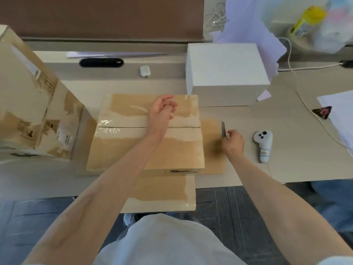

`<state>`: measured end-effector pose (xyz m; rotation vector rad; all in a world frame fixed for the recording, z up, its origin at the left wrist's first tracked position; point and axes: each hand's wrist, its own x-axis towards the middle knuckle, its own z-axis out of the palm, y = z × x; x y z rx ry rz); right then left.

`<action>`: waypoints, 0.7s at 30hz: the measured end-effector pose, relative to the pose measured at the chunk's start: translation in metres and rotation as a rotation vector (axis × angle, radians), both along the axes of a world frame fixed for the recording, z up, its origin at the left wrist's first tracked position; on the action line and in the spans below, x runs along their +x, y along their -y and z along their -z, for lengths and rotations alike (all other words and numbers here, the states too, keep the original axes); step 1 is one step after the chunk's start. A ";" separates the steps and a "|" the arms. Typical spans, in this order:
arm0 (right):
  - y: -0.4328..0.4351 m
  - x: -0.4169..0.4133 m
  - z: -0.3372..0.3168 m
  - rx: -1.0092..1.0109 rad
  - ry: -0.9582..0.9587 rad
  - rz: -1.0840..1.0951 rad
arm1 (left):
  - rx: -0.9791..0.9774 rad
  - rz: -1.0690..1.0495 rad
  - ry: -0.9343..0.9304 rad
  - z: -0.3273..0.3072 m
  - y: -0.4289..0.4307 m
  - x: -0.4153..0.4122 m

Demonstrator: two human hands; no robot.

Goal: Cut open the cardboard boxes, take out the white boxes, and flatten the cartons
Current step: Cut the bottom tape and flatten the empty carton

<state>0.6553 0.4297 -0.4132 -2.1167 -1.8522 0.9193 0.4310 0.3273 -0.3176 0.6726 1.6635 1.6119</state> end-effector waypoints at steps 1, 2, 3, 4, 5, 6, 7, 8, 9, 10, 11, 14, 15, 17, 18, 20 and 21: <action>-0.004 0.001 0.006 -0.009 0.012 -0.016 | 0.005 -0.056 0.017 0.003 -0.002 0.000; -0.007 0.001 0.012 -0.008 0.021 -0.030 | 0.004 -0.101 0.022 0.006 -0.003 0.000; -0.009 0.001 0.016 -0.005 0.029 -0.044 | -0.002 -0.132 0.018 0.009 -0.002 0.001; -0.011 0.001 0.020 -0.005 0.035 -0.059 | -0.008 -0.152 0.011 0.012 -0.001 0.002; -0.013 0.001 0.023 -0.013 0.035 -0.070 | -0.005 -0.165 0.006 0.015 0.000 0.003; -0.015 0.002 0.027 -0.027 0.028 -0.075 | -0.001 -0.173 0.004 0.017 0.001 0.004; -0.018 0.003 0.029 -0.042 0.011 -0.076 | 0.001 -0.177 0.000 0.018 0.000 0.005; -0.021 0.005 0.033 -0.052 -0.015 -0.072 | -0.001 -0.178 -0.007 0.017 -0.001 0.006; -0.024 0.005 0.034 -0.055 -0.045 -0.064 | -0.003 -0.177 -0.013 0.017 -0.002 0.006; -0.025 0.005 0.034 -0.047 -0.081 -0.060 | -0.004 -0.176 -0.015 0.016 -0.002 0.007; -0.025 0.004 0.030 -0.022 -0.117 -0.069 | 0.000 -0.177 -0.014 0.015 -0.002 0.007; -0.015 -0.009 0.001 0.074 -0.252 -0.145 | 0.019 -0.167 -0.019 0.014 0.000 0.007; -0.009 -0.016 -0.012 0.099 -0.297 -0.171 | 0.028 -0.158 -0.025 0.014 0.002 0.008; 0.004 -0.030 -0.038 0.135 -0.401 -0.212 | 0.045 -0.127 -0.035 0.012 0.005 0.007; 0.011 -0.037 -0.050 0.148 -0.454 -0.225 | 0.058 -0.109 -0.026 0.011 0.006 0.005; 0.025 -0.049 -0.070 0.166 -0.534 -0.246 | 0.080 -0.091 0.027 0.008 0.007 0.000; 0.031 -0.054 -0.077 0.175 -0.561 -0.257 | 0.082 -0.092 0.051 0.007 0.009 -0.004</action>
